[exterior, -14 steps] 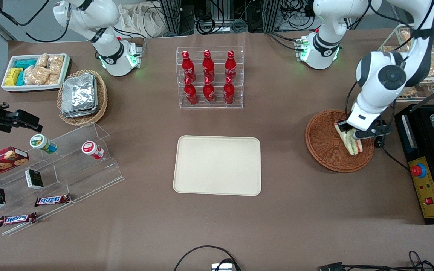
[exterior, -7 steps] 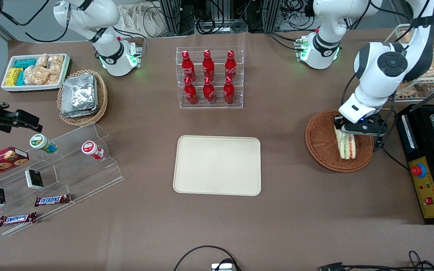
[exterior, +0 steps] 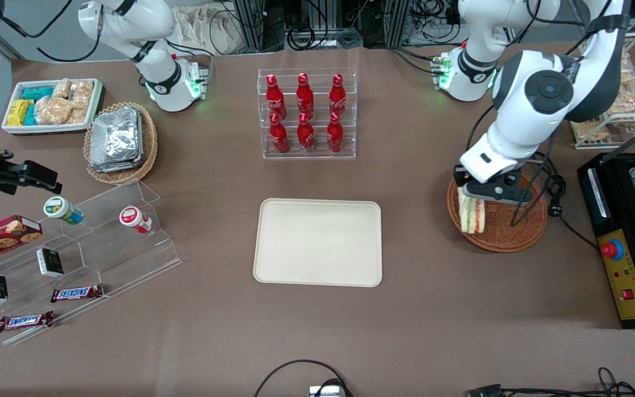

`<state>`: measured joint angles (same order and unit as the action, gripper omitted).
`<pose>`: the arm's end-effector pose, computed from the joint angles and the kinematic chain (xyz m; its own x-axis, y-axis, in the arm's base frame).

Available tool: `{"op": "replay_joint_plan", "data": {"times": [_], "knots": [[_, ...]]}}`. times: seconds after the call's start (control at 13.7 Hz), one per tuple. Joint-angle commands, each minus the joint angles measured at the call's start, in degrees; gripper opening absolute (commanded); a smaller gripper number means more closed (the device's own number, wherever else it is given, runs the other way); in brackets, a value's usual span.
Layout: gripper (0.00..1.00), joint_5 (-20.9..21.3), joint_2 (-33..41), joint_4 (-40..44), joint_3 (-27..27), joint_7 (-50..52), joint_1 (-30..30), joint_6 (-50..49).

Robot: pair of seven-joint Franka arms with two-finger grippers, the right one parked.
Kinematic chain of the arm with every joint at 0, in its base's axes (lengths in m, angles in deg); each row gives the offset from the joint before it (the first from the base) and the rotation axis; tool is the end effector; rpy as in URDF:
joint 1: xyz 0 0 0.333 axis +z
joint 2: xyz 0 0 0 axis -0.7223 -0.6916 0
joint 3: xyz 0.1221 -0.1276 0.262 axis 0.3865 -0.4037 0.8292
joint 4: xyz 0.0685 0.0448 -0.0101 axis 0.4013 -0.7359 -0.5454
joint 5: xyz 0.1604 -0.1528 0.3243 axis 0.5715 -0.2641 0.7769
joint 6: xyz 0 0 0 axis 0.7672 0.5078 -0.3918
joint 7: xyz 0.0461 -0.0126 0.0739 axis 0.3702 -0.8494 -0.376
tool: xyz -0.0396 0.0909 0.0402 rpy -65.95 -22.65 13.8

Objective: Place sandwich from basket to tray
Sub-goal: 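Carry the held sandwich with the left gripper over the cream tray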

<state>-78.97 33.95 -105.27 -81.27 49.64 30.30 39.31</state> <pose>0.5184 -0.1852 0.4316 0.9774 -0.2071 0.0419 -0.2058 -0.9781 -0.0324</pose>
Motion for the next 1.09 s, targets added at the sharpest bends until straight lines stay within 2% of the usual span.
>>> {"op": "replay_joint_plan", "data": {"times": [0.0,0.36,0.58,1.02], "knots": [[0.18,-0.4,-6.3,7.4,0.4,5.6,-4.2,-1.9],[0.2,-0.3,-18.0,21.4,0.2,16.0,-10.5,-4.3],[0.21,-0.3,-23.6,26.2,0.2,18.8,-13.5,-3.9],[0.21,-0.2,-31.2,28.9,-1.5,19.1,-14.7,1.7]]}}
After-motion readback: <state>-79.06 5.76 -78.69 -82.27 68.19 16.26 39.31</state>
